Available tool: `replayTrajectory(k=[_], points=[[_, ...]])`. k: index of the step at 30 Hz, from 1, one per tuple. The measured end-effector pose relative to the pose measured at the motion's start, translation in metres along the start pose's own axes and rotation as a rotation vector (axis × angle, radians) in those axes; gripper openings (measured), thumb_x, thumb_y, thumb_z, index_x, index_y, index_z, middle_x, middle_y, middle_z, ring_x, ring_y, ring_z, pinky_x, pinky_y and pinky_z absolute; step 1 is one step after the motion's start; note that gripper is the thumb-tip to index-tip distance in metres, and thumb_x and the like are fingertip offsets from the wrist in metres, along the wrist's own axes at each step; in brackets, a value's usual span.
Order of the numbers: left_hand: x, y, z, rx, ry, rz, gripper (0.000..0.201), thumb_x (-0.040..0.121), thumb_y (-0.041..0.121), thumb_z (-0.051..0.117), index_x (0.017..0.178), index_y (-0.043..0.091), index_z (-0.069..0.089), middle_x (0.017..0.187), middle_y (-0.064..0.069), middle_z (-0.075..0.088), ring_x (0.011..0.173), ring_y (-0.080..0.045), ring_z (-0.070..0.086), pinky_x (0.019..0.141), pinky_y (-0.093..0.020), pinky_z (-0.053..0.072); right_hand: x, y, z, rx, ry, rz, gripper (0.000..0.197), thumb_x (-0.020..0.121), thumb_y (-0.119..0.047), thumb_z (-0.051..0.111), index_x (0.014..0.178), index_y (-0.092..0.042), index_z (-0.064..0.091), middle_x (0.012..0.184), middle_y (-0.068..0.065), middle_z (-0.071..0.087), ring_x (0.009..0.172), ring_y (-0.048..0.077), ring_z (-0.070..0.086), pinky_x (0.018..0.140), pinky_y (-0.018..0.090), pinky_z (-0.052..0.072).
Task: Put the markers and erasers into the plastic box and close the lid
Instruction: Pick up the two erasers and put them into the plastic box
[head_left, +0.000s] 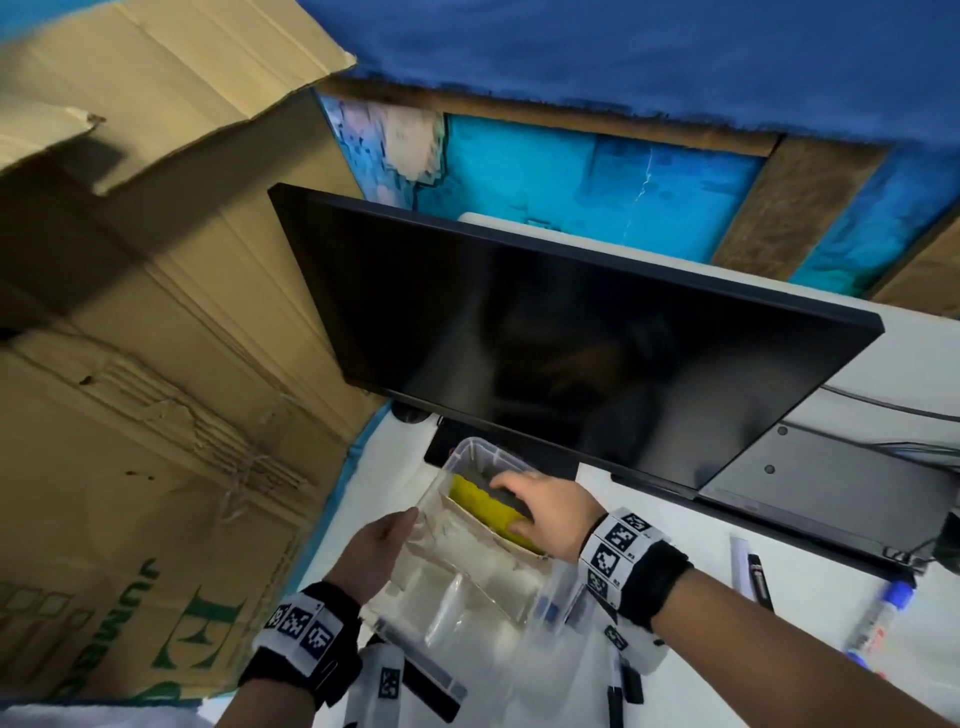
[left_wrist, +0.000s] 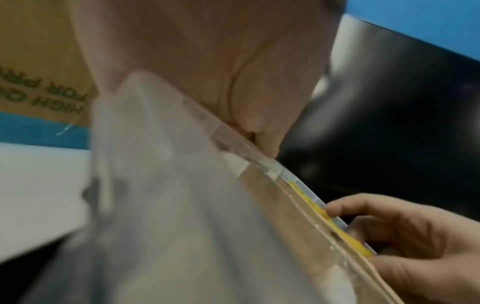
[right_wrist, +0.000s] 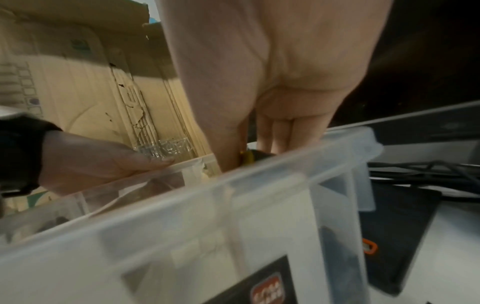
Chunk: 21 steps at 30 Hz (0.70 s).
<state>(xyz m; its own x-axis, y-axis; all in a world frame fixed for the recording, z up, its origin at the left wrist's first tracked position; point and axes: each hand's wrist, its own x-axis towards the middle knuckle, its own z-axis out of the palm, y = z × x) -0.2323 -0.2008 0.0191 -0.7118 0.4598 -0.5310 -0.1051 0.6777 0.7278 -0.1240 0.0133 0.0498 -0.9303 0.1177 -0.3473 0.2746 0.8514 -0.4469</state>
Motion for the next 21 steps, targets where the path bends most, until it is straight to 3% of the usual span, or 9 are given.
replayTrajectory(k=[3, 6, 12, 17, 21], points=[[-0.002, 0.002, 0.002, -0.045, 0.018, 0.031, 0.021, 0.098, 0.031, 0.043, 0.09, 0.03, 0.063, 0.105, -0.01, 0.072, 0.103, -0.024, 0.062, 0.09, -0.042, 0.05, 0.003, -0.004, -0.002, 0.064, -0.079, 0.017, 0.041, 0.09, -0.028, 0.054, 0.13, -0.032, 0.046, 0.122, 0.002, 0.063, 0.11, 0.023, 0.06, 0.091, 0.034, 0.051], [-0.003, 0.001, 0.001, -0.054, 0.016, 0.039, 0.02, 0.097, 0.032, 0.044, 0.089, 0.035, 0.061, 0.106, -0.01, 0.071, 0.102, -0.023, 0.062, 0.092, -0.043, 0.051, 0.007, -0.002, -0.003, 0.162, -0.178, 0.06, 0.04, 0.093, -0.021, 0.052, 0.131, -0.031, 0.046, 0.118, 0.005, 0.063, 0.105, 0.021, 0.061, 0.087, 0.03, 0.05], [-0.002, 0.003, 0.001, -0.021, -0.005, 0.044, 0.02, 0.098, 0.033, 0.041, 0.101, 0.029, 0.06, 0.11, -0.009, 0.07, 0.1, -0.02, 0.06, 0.089, -0.039, 0.049, 0.014, -0.004, 0.015, 0.048, -0.193, 0.108, 0.023, 0.087, -0.016, 0.055, 0.109, -0.022, 0.051, 0.108, 0.009, 0.065, 0.095, 0.028, 0.063, 0.082, 0.037, 0.051], [0.0, 0.004, -0.002, 0.032, -0.026, 0.032, 0.035, 0.098, 0.033, 0.04, 0.117, 0.016, 0.063, 0.114, -0.009, 0.07, 0.103, -0.021, 0.058, 0.091, -0.04, 0.048, 0.018, -0.004, 0.02, 0.033, -0.169, 0.082, 0.036, 0.088, -0.016, 0.056, 0.122, -0.024, 0.052, 0.118, 0.006, 0.061, 0.106, 0.025, 0.059, 0.086, 0.032, 0.047], [0.001, 0.006, -0.002, 0.065, -0.017, 0.042, 0.035, 0.098, 0.032, 0.041, 0.117, 0.014, 0.064, 0.112, -0.009, 0.071, 0.1, -0.018, 0.058, 0.091, -0.039, 0.049, 0.017, -0.001, 0.022, 0.002, -0.181, 0.121, 0.031, 0.089, -0.018, 0.054, 0.119, -0.024, 0.054, 0.112, 0.006, 0.065, 0.1, 0.025, 0.061, 0.081, 0.031, 0.047]])
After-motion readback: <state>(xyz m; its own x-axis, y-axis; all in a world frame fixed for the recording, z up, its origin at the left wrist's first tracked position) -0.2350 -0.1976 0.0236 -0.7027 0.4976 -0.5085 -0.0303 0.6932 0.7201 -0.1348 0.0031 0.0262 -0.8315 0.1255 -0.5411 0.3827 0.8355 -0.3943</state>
